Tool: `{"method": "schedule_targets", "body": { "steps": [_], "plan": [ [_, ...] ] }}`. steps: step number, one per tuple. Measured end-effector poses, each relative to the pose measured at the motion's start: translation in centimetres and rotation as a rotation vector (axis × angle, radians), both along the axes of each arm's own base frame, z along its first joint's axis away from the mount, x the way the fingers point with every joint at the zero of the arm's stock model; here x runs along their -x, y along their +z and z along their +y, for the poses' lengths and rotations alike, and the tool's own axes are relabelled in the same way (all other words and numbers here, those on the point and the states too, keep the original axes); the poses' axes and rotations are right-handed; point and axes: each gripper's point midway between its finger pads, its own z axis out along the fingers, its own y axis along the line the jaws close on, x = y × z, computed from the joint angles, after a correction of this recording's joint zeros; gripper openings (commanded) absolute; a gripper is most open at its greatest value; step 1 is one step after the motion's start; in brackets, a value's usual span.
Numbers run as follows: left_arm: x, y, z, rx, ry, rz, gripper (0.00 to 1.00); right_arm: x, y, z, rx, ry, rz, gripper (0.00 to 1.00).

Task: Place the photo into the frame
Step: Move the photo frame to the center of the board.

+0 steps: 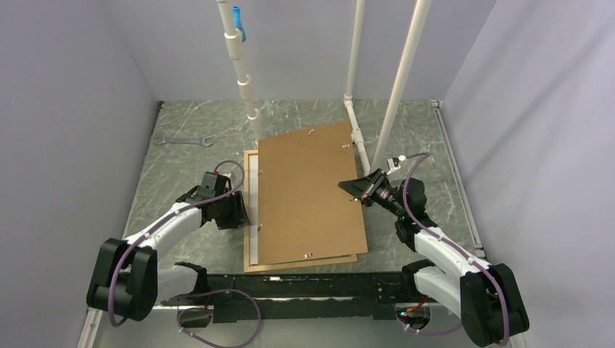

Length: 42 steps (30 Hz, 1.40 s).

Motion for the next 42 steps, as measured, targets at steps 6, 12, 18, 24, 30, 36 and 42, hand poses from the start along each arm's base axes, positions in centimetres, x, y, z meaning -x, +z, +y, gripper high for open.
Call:
{"method": "schedule_targets", "body": {
  "steps": [6, 12, 18, 24, 30, 36, 42],
  "plan": [
    [-0.9, -1.0, -1.9, 0.025, -0.06, -0.018, 0.46, 0.1, -0.9, -0.1, 0.026, -0.001, 0.025, 0.0],
    [-1.6, -1.2, -4.5, 0.027, -0.149, -0.031, 0.28, 0.3, -1.9, -0.5, 0.071, -0.017, 0.04, 0.0],
    [-1.8, -1.1, -5.9, 0.022, -0.175, -0.05, 0.0, 0.7, -2.3, -1.3, 0.116, -0.037, 0.038, 0.0],
    [-1.9, -1.1, -6.1, -0.02, -0.202, -0.064, 0.0, 0.8, -3.1, -2.4, 0.159, -0.061, 0.051, 0.0],
    [-1.9, -1.0, -6.1, -0.022, -0.182, -0.059, 0.0, 0.8, -3.5, -2.8, 0.167, -0.073, 0.069, 0.0],
    [-1.8, -0.9, -6.1, -0.021, -0.154, -0.054, 0.25, 0.5, -3.8, -2.6, 0.142, -0.07, 0.085, 0.0],
    [-0.4, -0.7, -6.1, -0.012, -0.158, -0.015, 0.5, 0.1, -4.5, -2.5, 0.121, -0.075, 0.122, 0.0]
  ]
}}
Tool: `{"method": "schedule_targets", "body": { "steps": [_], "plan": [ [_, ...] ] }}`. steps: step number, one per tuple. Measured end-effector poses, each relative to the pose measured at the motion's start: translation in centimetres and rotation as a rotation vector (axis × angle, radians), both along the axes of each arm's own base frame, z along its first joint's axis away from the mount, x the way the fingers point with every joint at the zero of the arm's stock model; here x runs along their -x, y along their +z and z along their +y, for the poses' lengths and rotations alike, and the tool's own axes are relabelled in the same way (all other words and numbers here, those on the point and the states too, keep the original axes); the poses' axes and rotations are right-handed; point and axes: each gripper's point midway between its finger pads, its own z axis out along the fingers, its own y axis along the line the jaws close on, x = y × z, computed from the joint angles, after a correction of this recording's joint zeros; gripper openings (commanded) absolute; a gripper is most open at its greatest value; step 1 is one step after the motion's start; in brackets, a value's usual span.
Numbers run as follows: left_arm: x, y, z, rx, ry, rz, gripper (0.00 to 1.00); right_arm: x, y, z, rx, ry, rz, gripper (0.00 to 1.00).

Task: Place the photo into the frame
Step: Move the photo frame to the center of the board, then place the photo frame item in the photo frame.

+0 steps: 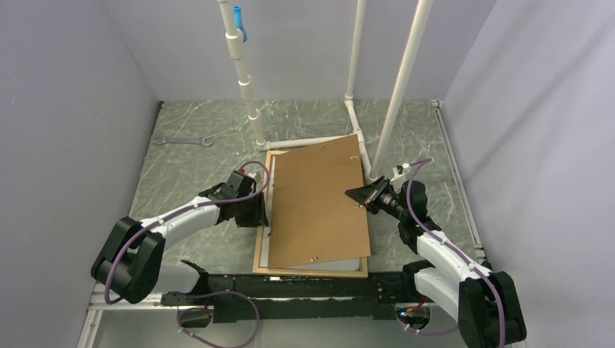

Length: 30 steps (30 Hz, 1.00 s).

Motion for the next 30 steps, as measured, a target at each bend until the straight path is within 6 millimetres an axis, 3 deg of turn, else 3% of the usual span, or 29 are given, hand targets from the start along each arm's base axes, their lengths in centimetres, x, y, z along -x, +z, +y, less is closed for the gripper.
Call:
{"method": "schedule_targets", "body": {
  "steps": [15, 18, 22, 30],
  "plan": [
    [1.1, 0.5, 0.5, 0.043, 0.013, 0.023, 0.51, -0.3, 0.6, 0.1, -0.051, -0.014, -0.011, 0.0],
    [1.4, 0.4, 0.7, 0.035, 0.014, 0.035, 0.53, -0.1, 0.1, 0.1, -0.053, -0.017, 0.0, 0.0],
    [1.7, 0.5, 1.2, 0.028, 0.031, 0.047, 0.62, 0.0, -0.7, -0.1, -0.046, -0.027, 0.023, 0.0],
    [0.2, 1.6, 2.6, 0.084, 0.129, 0.001, 0.59, -0.4, -2.0, -0.2, -0.035, -0.04, 0.054, 0.0]
  ]
}}
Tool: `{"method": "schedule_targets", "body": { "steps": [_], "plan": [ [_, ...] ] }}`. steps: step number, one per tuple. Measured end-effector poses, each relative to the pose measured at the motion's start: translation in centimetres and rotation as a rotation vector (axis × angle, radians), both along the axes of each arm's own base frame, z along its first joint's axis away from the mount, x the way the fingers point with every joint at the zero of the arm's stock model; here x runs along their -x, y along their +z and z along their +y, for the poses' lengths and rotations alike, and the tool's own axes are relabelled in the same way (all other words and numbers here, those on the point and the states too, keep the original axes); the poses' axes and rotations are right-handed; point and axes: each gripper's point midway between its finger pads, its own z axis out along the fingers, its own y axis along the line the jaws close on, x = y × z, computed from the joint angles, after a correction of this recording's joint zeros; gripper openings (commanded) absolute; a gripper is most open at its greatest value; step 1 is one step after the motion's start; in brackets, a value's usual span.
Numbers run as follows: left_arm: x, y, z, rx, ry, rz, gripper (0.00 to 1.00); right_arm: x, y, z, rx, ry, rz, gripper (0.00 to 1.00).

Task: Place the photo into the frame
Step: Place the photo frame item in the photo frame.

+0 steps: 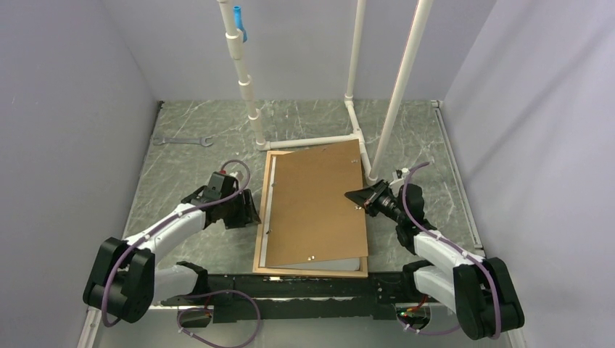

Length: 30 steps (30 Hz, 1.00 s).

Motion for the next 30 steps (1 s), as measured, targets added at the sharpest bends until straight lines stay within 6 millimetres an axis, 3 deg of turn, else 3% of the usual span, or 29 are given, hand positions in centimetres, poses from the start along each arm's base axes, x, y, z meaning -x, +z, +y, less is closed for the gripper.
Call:
{"method": "schedule_targets", "body": {
  "steps": [6, 16, 30],
  "plan": [
    [0.9, -1.3, 0.1, 0.05, 0.005, 0.032, 0.61, -0.1, -0.5, 0.5, 0.007, 0.017, 0.001, 0.0],
    [-0.1, -0.9, -1.7, 0.147, -0.041, -0.002, 0.64, 0.0, -0.7, 1.0, 0.051, 0.041, -0.054, 0.0],
    [-0.7, 0.0, -3.1, 0.232, -0.092, -0.05, 0.66, 0.2, -2.3, 1.9, 0.043, 0.05, -0.048, 0.0]
  ]
}}
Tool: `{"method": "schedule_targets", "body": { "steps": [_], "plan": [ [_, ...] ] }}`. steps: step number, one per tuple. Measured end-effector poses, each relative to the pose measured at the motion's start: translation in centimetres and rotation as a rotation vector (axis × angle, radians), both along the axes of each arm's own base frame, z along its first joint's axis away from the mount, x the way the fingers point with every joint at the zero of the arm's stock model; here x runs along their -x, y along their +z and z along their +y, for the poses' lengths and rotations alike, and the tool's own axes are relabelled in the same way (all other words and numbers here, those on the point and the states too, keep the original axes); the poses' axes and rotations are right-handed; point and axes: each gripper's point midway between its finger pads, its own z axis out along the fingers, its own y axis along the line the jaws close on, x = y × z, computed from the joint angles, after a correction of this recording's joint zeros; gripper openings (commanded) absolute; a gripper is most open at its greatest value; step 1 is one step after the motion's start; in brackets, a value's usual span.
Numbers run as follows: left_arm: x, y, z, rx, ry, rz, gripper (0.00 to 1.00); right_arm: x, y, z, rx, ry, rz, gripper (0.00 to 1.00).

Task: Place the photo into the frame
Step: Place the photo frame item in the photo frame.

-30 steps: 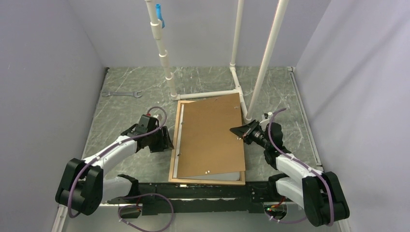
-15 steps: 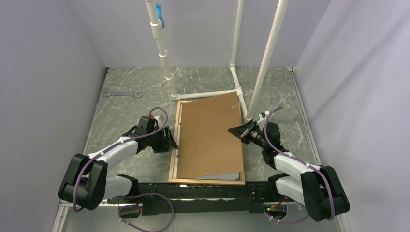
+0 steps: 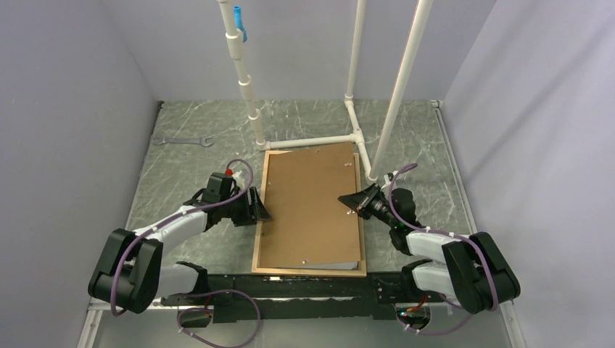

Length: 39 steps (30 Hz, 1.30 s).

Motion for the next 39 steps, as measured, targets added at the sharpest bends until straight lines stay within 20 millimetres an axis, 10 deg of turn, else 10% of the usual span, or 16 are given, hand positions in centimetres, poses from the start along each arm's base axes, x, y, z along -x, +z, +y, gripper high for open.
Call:
{"method": "schedule_targets", "body": {
  "steps": [11, 30, 39],
  "plan": [
    [-0.1, -0.2, 0.0, 0.006, 0.002, -0.002, 0.66, 0.7, -1.1, 0.1, 0.004, -0.025, 0.01, 0.01],
    [-0.1, -0.4, 0.3, -0.006, 0.003, -0.001, 0.66, 1.5, -5.4, -0.3, 0.33, 0.063, 0.172, 0.79],
    [0.0, -0.4, 0.3, -0.008, 0.003, 0.003, 0.66, 1.2, -4.4, 0.5, 0.432, 0.105, 0.178, 0.98]
  ]
}}
